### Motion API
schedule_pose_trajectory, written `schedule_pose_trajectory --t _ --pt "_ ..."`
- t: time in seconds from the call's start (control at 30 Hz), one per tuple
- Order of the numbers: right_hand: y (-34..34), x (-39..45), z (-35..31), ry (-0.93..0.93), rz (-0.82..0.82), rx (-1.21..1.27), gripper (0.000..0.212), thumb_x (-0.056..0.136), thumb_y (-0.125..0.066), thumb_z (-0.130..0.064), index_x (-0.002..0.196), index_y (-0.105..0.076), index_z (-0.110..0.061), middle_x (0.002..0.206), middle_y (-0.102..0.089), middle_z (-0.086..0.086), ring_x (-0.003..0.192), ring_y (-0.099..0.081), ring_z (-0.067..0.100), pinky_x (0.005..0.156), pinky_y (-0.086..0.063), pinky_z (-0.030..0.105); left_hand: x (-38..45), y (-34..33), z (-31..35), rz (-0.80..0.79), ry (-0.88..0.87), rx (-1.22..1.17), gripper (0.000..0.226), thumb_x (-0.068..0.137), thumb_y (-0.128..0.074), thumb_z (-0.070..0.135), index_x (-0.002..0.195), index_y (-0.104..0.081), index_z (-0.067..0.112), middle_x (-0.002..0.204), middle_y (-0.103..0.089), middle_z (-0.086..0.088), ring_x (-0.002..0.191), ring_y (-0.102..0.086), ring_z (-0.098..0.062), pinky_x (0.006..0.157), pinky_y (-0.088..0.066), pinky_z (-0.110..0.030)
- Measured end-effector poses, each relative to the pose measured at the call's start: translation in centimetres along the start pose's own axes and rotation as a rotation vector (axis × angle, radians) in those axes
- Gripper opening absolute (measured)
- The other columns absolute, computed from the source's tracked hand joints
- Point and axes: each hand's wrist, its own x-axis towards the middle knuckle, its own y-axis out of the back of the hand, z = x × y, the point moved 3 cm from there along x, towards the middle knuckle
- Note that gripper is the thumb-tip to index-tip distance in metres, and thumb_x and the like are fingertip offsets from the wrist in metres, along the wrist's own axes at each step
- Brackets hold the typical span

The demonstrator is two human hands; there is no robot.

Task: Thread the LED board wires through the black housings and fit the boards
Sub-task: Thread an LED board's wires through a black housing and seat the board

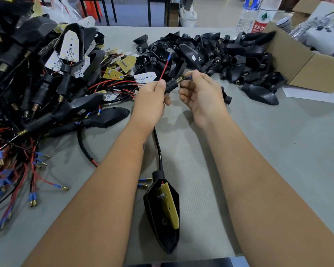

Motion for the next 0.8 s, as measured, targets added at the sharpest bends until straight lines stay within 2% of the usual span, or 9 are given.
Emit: schedule_pose_trajectory --t 0.1,0.17,0.3,0.4,0.47,0.6,0.7,0.8 --pt "-0.4 -0.1 0.1 -0.002 -0.083 -0.054 0.008 0.095 -0.058 -0.01 0.088 -0.06 -0.013 0.075 -0.058 0.002 0.062 -0.056 0.015 0.062 -0.049 0.024 0.2 0.1 -0.1 0.021 0.001 -0.005 0.034 0.107 -0.033 0.029 0.092 -0.055 0.008 0.057 -0.046 0.003 0.037 -0.031 -0.006 0.043 -0.026 -0.023" --pt "-0.6 -0.2 0.3 0.039 -0.11 -0.123 0.01 0.092 -0.062 -0.006 0.091 -0.062 -0.015 0.076 -0.06 -0.001 0.069 -0.059 0.016 0.067 -0.051 0.025 0.2 0.1 -0.3 0.032 0.019 -0.055 0.034 0.107 -0.033 0.028 0.086 -0.053 0.011 0.056 -0.046 0.002 0.037 -0.03 -0.006 0.041 -0.025 -0.02" --pt "-0.8 -0.4 0.3 0.098 -0.091 -0.144 0.013 0.093 -0.061 -0.006 0.088 -0.061 -0.017 0.084 -0.068 -0.002 0.079 -0.063 0.018 0.068 -0.05 0.024 0.1 0.0 -0.4 0.008 0.063 -0.184 0.03 0.105 -0.037 0.023 0.097 -0.06 0.006 0.061 -0.058 -0.002 0.041 -0.035 -0.006 0.041 -0.03 -0.018" --pt "-0.7 -0.3 0.4 0.092 -0.067 -0.136 0.015 0.096 -0.056 -0.006 0.086 -0.058 -0.017 0.088 -0.071 -0.002 0.076 -0.065 0.013 0.067 -0.049 0.022 0.1 0.0 -0.1 0.054 0.049 -0.167 0.026 0.1 -0.041 0.012 0.093 -0.066 0.01 0.085 -0.064 -0.008 0.064 -0.054 -0.01 0.057 -0.045 -0.022" --pt "-0.6 -0.2 0.5 0.083 -0.049 -0.133 0.017 0.097 -0.054 -0.006 0.084 -0.056 -0.017 0.085 -0.071 -0.003 0.071 -0.064 0.01 0.065 -0.049 0.022 0.1 0.3 0.2 0.101 0.035 -0.225 0.027 0.098 -0.042 0.005 0.089 -0.066 0.015 0.089 -0.066 -0.006 0.08 -0.059 -0.014 0.068 -0.05 -0.026" --pt "-0.3 -0.1 0.6 0.066 -0.021 -0.132 0.019 0.097 -0.053 -0.003 0.083 -0.053 -0.016 0.082 -0.069 -0.002 0.066 -0.061 0.011 0.063 -0.049 0.022 0.0 1.1 0.8 0.108 -0.014 -0.4 0.021 0.099 -0.048 0.007 0.092 -0.064 0.019 0.077 -0.066 0.001 0.069 -0.061 -0.008 0.062 -0.049 -0.02" --pt "-0.4 -0.1 0.7 0.064 -0.024 -0.139 0.018 0.097 -0.053 -0.001 0.084 -0.054 -0.014 0.083 -0.069 0.0 0.066 -0.06 0.014 0.063 -0.051 0.023 -0.1 1.2 0.9 0.07 -0.066 -0.394 0.017 0.099 -0.053 0.014 0.094 -0.067 0.021 0.064 -0.059 0.007 0.062 -0.056 -0.006 0.065 -0.046 -0.023" --pt "-0.3 -0.1 0.7 0.053 -0.002 -0.107 0.017 0.097 -0.051 0.001 0.086 -0.054 -0.011 0.085 -0.069 0.004 0.067 -0.059 0.016 0.065 -0.054 0.024 -0.1 1.3 0.9 0.098 -0.119 -0.396 0.021 0.102 -0.049 0.02 0.095 -0.069 0.022 0.059 -0.048 0.008 0.057 -0.048 -0.006 0.059 -0.041 -0.022"
